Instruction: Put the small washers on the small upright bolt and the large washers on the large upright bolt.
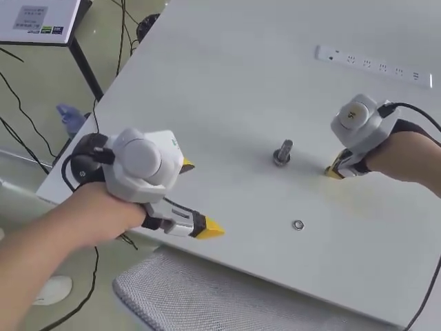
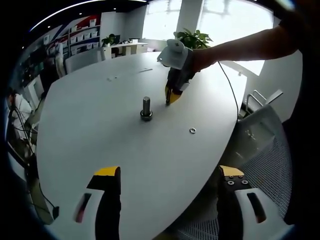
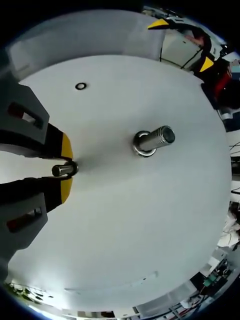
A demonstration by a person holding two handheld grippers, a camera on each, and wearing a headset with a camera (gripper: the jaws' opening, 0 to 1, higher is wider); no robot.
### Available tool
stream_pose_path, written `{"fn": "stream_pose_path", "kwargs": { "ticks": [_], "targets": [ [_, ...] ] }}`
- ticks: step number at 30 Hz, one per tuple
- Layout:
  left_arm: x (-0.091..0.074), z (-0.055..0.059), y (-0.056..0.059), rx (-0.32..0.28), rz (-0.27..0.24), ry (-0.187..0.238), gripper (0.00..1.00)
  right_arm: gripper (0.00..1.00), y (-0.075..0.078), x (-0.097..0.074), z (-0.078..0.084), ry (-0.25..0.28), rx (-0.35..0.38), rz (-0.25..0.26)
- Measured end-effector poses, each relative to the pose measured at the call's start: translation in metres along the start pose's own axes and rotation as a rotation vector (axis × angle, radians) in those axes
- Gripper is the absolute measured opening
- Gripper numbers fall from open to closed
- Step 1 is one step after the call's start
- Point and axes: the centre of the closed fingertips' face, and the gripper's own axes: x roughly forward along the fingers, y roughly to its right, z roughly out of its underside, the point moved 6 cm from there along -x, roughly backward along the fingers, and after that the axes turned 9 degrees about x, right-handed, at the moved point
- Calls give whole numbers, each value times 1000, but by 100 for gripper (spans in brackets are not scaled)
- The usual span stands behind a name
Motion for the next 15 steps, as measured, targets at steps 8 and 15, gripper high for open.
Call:
{"fn": "stream_pose_path", "kwargs": {
  "ticks": [8,15],
  "targets": [
    [-1,1,0,-2,-4,1,79,23,1,0,1,-3,1,3],
    [-2,0,1,1,-7,1,79,29,3,-2,-3,5,-14,-8]
  ]
}}
